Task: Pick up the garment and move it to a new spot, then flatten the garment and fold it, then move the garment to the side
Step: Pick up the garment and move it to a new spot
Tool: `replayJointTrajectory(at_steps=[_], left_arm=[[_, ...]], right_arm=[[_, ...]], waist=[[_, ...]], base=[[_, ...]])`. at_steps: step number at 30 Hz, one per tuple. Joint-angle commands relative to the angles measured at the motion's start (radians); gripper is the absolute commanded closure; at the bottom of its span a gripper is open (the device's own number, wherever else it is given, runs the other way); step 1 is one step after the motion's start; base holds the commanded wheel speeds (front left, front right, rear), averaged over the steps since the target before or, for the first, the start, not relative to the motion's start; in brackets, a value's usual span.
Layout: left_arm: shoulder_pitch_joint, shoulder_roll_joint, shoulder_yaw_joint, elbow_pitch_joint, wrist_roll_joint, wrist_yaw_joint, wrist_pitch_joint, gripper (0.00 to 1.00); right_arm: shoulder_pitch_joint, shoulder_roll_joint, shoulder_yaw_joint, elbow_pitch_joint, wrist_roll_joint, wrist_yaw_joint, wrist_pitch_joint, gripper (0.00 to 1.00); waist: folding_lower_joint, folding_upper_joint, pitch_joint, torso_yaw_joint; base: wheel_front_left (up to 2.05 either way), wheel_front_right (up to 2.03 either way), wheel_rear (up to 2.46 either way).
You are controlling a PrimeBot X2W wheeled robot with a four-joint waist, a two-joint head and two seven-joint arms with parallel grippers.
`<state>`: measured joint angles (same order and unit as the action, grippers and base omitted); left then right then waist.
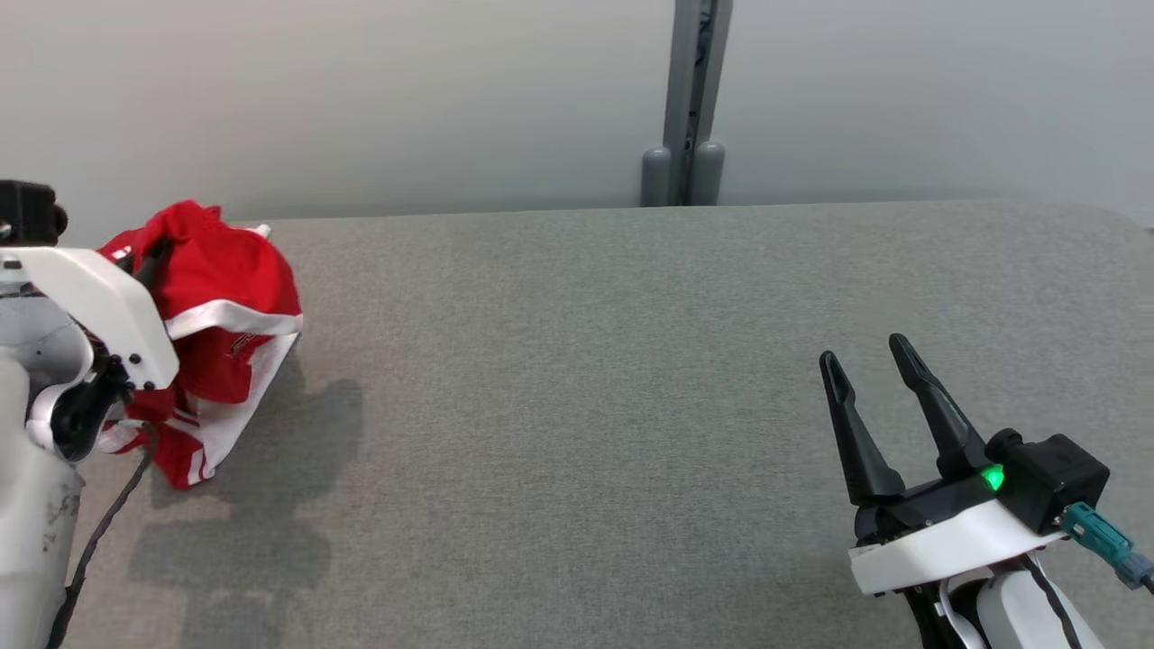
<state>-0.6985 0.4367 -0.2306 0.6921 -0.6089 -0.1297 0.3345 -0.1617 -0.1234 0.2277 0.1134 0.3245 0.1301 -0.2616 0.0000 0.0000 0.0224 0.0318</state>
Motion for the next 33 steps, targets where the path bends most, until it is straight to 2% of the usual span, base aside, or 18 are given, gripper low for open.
replayJointTrajectory(at_steps=[1, 7, 11, 20, 26, 29, 33], left_arm=[[0.014, 0.002, -0.004, -0.010, -0.002, 0.000, 0.000, 1.00], [0.025, -0.018, -0.061, -0.180, -0.021, 0.000, 0.026, 1.00], [0.038, -0.048, -0.097, -0.296, -0.016, 0.008, 0.050, 1.00], [0.050, -0.127, -0.164, -0.434, -0.036, 0.017, 0.088, 1.00], [0.115, -0.230, -0.240, -0.427, -0.046, 0.018, 0.071, 1.00], [0.144, -0.300, -0.277, -0.376, -0.045, 0.018, 0.023, 1.00], [0.159, -0.355, -0.316, -0.266, -0.046, 0.014, -0.070, 0.99]], right_arm=[[0.008, -0.001, -0.003, 0.002, -0.004, 0.001, -0.005, 0.00], [0.007, 0.005, -0.008, 0.003, -0.008, 0.001, -0.005, 0.00], [0.002, 0.009, -0.013, 0.000, -0.008, 0.001, -0.005, 0.00], [0.001, 0.013, -0.028, 0.000, 0.001, 0.001, -0.005, 0.00], [0.007, 0.015, -0.032, 0.002, 0.007, 0.001, -0.005, 0.00], [-0.006, 0.017, -0.026, 0.004, 0.010, 0.001, -0.005, 0.00], [-0.023, 0.012, -0.017, 0.003, 0.016, 0.001, -0.005, 0.00]], waist=[[0.0000, 0.0000, -0.021, -0.029], [0.0000, 0.0000, -0.037, -0.108], [0.0000, 0.0000, -0.042, -0.184], [0.0000, 0.0000, -0.022, -0.282], [0.0000, 0.0000, 0.001, -0.296], [0.0000, 0.0000, 0.017, -0.292], [0.0000, 0.0000, 0.039, -0.282]], base=[[0.00, 0.00, 0.00], [0.00, 0.00, 0.00], [0.00, 0.00, 0.00], [0.00, 0.00, 0.00], [0.00, 0.00, 0.00], [0.00, 0.00, 0.00], [0.00, 0.00, 0.00]])
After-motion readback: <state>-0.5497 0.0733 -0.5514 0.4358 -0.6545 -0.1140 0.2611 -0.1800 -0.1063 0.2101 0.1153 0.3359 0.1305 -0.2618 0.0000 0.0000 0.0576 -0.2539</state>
